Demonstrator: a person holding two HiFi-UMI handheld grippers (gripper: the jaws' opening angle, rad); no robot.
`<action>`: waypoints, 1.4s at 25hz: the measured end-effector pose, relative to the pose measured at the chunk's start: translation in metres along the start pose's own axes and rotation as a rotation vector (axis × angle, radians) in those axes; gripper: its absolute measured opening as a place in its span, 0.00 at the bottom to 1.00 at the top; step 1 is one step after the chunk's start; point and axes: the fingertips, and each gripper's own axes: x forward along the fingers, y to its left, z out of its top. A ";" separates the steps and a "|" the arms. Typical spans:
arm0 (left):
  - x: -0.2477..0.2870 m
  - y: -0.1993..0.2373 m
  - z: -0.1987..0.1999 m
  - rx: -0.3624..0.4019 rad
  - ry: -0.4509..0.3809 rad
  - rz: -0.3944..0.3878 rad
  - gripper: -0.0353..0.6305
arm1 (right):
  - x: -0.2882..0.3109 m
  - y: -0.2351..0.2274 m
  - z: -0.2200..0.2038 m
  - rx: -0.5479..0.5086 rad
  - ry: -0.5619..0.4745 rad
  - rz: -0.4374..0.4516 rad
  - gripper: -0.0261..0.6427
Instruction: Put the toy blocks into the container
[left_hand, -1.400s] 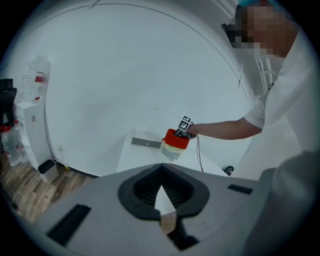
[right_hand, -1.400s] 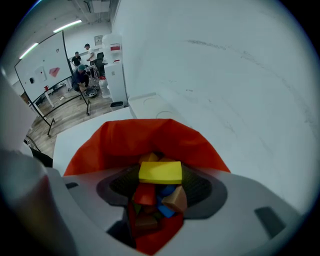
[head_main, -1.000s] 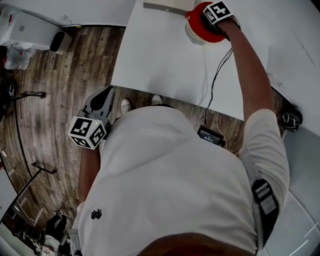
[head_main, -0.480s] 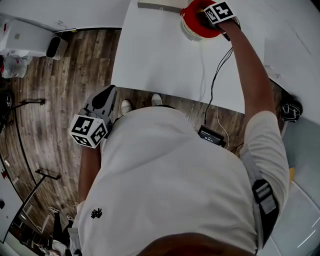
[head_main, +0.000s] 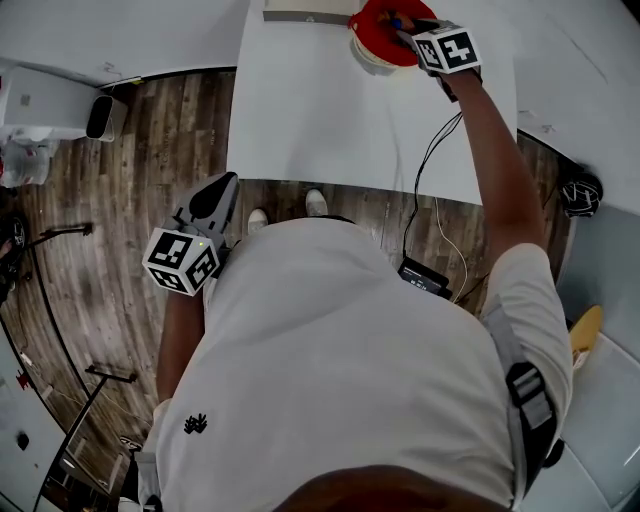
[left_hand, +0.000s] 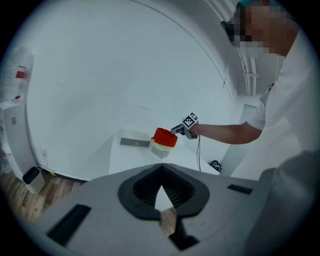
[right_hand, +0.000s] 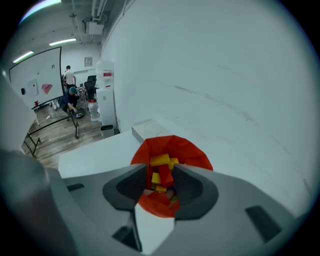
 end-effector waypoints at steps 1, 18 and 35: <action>-0.002 0.001 -0.001 0.003 -0.001 -0.012 0.06 | -0.010 0.006 -0.001 0.016 -0.024 -0.012 0.25; -0.048 0.011 -0.008 0.062 0.006 -0.272 0.06 | -0.120 0.287 -0.095 0.255 -0.148 0.152 0.05; -0.055 -0.014 -0.030 0.093 0.066 -0.486 0.06 | -0.172 0.423 -0.113 0.429 -0.276 0.130 0.05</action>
